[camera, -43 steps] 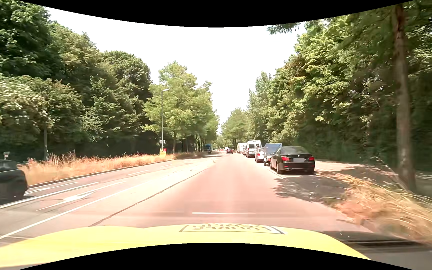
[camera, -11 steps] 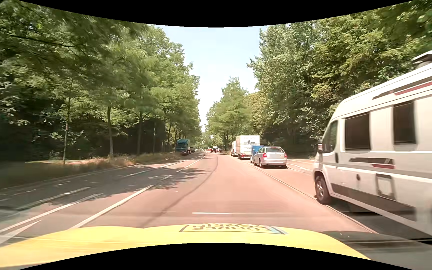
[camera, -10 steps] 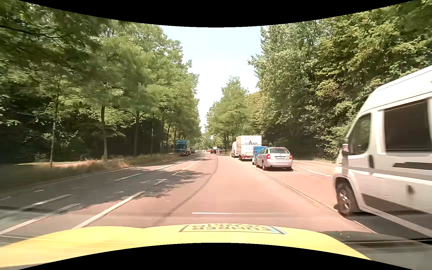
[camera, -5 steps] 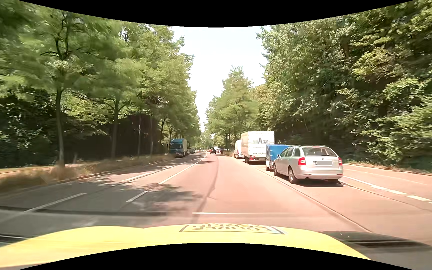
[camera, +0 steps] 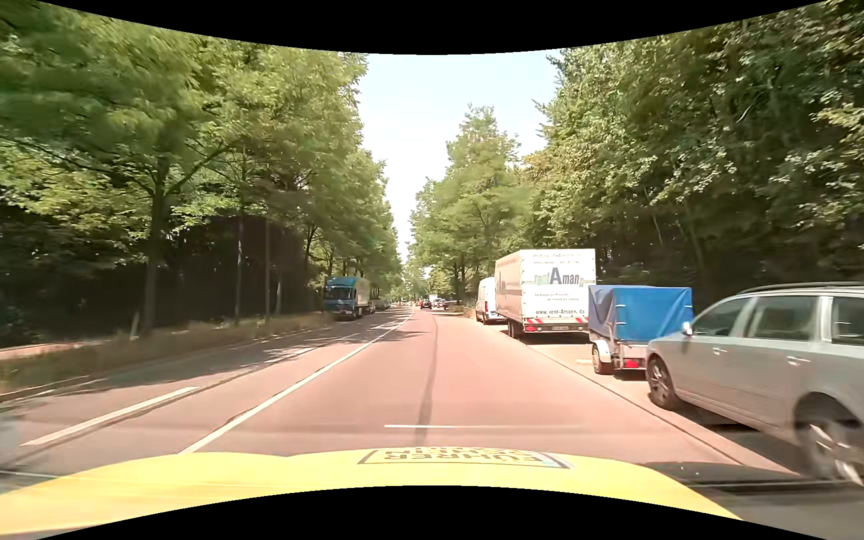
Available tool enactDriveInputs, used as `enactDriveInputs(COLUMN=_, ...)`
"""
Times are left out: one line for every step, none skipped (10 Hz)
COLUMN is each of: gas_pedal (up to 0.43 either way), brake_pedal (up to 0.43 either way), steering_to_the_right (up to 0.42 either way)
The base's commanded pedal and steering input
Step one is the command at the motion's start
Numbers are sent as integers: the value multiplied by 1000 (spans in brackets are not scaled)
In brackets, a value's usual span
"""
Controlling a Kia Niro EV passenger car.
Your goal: Follow the waypoints while adhering to traffic rules and regulations
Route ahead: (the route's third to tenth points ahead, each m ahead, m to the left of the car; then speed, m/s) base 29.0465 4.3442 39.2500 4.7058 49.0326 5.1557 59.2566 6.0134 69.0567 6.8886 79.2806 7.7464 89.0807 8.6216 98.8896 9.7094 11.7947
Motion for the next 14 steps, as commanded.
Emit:
enactDriveInputs(gas_pedal=118, brake_pedal=0, steering_to_the_right=-5)
enactDriveInputs(gas_pedal=118, brake_pedal=0, steering_to_the_right=-5)
enactDriveInputs(gas_pedal=118, brake_pedal=0, steering_to_the_right=-5)
enactDriveInputs(gas_pedal=118, brake_pedal=0, steering_to_the_right=-5)
enactDriveInputs(gas_pedal=118, brake_pedal=0, steering_to_the_right=-5)
enactDriveInputs(gas_pedal=118, brake_pedal=0, steering_to_the_right=-5)
enactDriveInputs(gas_pedal=118, brake_pedal=0, steering_to_the_right=-5)
enactDriveInputs(gas_pedal=118, brake_pedal=0, steering_to_the_right=-5)
enactDriveInputs(gas_pedal=118, brake_pedal=0, steering_to_the_right=-5)
enactDriveInputs(gas_pedal=118, brake_pedal=0, steering_to_the_right=-5)
enactDriveInputs(gas_pedal=118, brake_pedal=0, steering_to_the_right=-5)
enactDriveInputs(gas_pedal=118, brake_pedal=0, steering_to_the_right=-5)
enactDriveInputs(gas_pedal=110, brake_pedal=0, steering_to_the_right=-6)
enactDriveInputs(gas_pedal=98, brake_pedal=0, steering_to_the_right=-6)
